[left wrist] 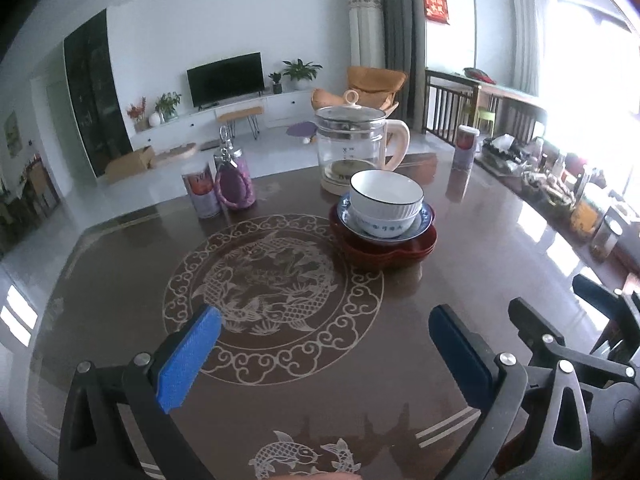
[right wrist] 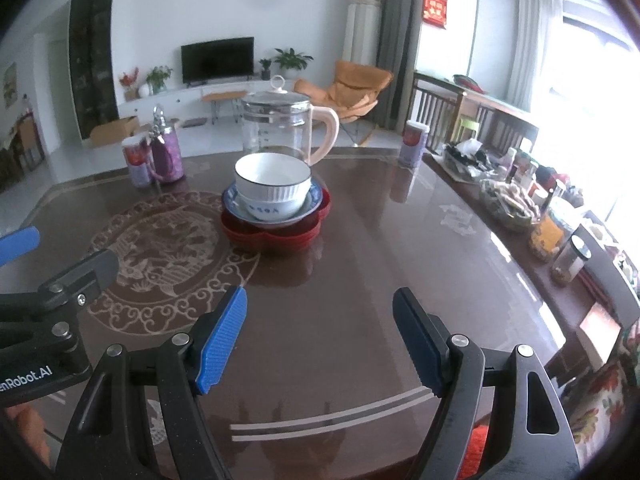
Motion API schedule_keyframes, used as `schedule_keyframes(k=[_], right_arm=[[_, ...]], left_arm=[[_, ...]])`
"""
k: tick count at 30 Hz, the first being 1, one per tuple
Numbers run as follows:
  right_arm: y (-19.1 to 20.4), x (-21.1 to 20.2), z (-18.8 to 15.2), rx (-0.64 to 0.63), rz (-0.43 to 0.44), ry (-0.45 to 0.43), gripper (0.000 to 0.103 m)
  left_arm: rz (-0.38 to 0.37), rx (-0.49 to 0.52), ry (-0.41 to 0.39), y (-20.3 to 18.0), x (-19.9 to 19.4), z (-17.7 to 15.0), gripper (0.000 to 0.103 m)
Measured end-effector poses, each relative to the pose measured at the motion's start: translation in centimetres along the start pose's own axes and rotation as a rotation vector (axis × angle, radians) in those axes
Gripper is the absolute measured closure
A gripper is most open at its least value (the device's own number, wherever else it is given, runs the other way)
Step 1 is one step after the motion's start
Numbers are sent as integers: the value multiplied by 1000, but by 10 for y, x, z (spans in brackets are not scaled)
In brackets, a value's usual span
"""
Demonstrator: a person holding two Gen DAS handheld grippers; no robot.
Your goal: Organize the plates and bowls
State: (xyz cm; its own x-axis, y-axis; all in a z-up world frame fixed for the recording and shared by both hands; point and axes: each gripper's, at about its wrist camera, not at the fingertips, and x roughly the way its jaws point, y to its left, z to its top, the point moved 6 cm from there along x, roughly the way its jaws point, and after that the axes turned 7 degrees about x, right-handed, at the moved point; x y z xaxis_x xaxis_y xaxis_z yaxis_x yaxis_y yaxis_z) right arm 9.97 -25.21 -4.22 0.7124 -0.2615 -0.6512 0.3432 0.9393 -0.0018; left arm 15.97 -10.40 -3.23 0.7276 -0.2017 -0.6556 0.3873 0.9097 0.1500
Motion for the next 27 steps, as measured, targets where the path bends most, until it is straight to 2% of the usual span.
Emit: schedule_keyframes(k=[7, 11, 19, 27], right_arm=[[-6, 1, 1, 4, -12, -5, 24], [-8, 2, 3, 8, -18, -3, 24], [-9, 4, 3, 7, -16, 8, 24], [-7, 5, 4, -1, -10, 11, 24]], left_arm=[[-35, -2, 11, -3, 2, 1, 0], [-79, -32, 56, -1, 8, 1, 0], [-51, -14, 55, -2, 9, 1, 0], [-45, -44, 62, 7, 10, 1, 0]])
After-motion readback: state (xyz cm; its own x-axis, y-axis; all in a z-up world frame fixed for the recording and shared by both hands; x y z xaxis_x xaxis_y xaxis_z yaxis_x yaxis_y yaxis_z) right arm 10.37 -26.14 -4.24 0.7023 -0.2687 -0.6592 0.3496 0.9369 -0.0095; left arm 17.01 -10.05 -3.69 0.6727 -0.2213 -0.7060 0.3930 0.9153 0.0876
